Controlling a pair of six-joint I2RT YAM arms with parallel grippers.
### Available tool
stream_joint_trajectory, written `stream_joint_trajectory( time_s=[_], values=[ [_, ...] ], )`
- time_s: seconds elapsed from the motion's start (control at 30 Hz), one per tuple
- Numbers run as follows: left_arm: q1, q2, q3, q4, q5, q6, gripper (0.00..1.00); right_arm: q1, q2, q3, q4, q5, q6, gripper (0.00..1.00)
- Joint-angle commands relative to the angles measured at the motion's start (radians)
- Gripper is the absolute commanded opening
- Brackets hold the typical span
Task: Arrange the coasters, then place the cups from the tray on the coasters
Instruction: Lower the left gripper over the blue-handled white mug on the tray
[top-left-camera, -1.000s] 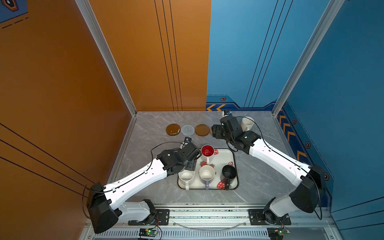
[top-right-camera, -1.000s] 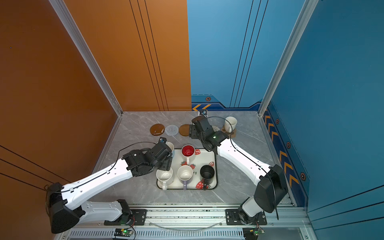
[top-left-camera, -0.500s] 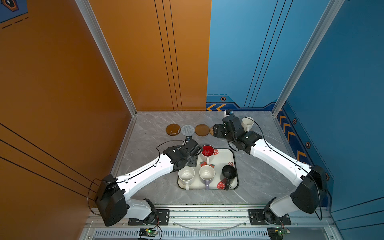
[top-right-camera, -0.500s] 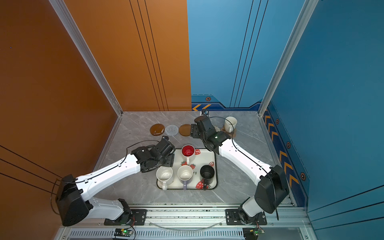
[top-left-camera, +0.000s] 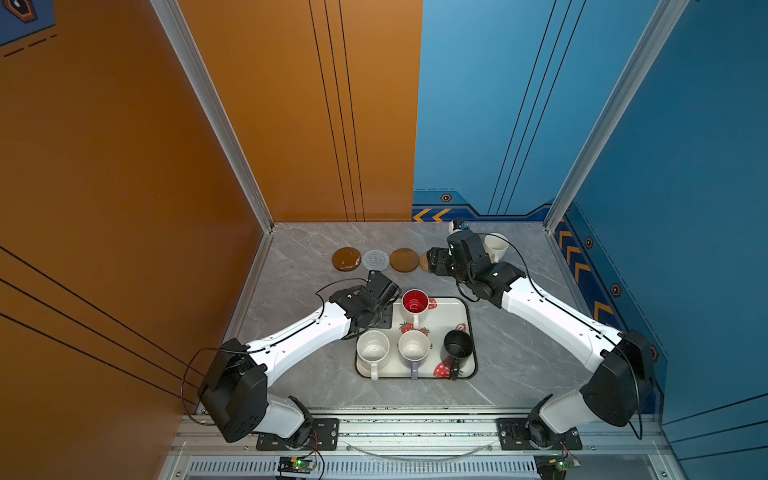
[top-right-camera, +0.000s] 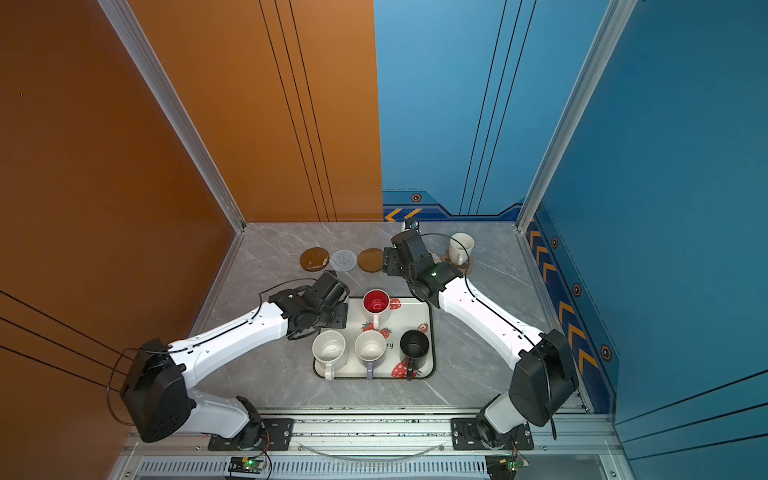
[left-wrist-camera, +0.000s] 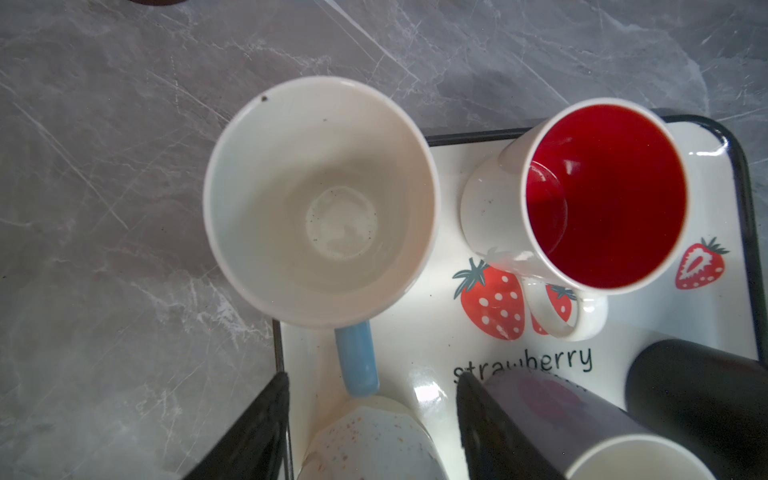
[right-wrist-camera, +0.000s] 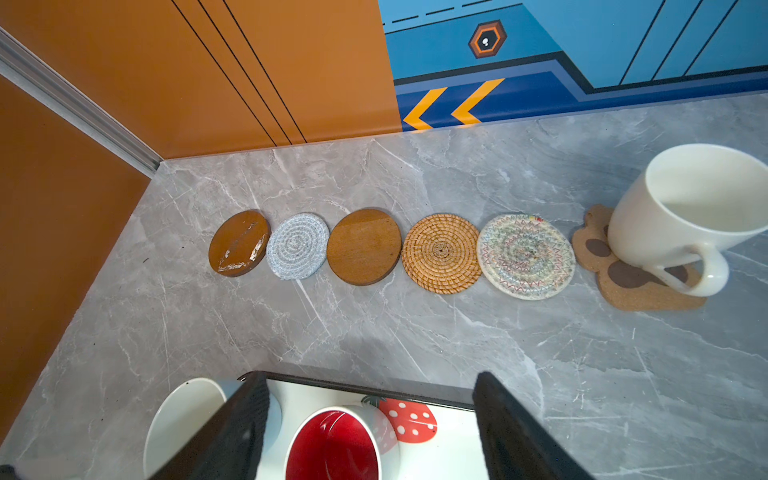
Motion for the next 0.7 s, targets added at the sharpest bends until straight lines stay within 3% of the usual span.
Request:
stream_joint_trajectory(
  time_s=[0.0, 0.67],
  values=[
    [0.017, 0.019, -0.012, 0.018, 0.033, 0.016, 0.65, -0.004, -0.009, -0.018, 0.013, -0.018, 0.01, 0.76],
    [0.079, 0.064, -0.046, 0.085, 0.06, 0.026, 0.57, -0.018, -0.01, -0.031, 0.015, -0.023, 0.015, 0.76]
  ],
)
